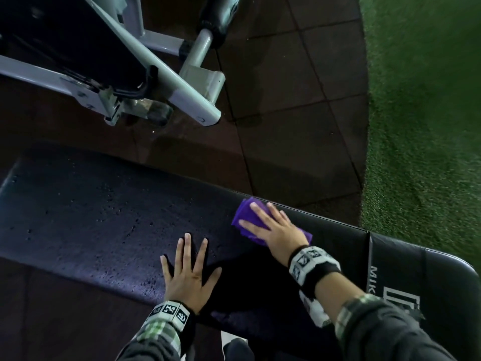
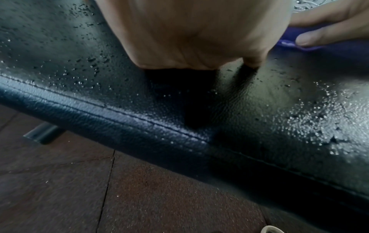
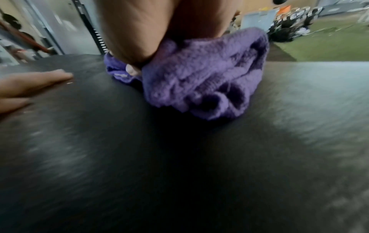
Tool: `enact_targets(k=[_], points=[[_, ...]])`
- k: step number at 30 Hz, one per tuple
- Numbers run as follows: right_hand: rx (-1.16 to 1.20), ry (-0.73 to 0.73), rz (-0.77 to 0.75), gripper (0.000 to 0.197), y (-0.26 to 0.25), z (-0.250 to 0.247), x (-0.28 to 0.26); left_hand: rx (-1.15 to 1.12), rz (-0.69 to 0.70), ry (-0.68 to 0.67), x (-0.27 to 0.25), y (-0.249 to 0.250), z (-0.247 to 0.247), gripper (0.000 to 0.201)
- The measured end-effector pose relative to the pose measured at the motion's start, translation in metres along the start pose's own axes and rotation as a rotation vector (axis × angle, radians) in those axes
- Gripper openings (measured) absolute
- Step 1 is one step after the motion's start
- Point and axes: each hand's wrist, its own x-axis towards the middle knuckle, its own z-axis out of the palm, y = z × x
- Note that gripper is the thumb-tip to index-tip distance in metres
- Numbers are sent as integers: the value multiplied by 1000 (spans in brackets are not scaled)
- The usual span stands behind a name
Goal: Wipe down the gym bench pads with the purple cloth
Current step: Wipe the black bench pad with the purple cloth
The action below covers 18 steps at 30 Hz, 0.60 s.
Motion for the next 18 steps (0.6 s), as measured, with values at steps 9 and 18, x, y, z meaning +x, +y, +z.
enact_targets(k=[9,18], points=[[-23,-70,79,72,-18,31,-96,45,3,8,1,-1,1,77],[122,-81,81,64,-32,-12,25,9,-4,-4,0,0,1,78]])
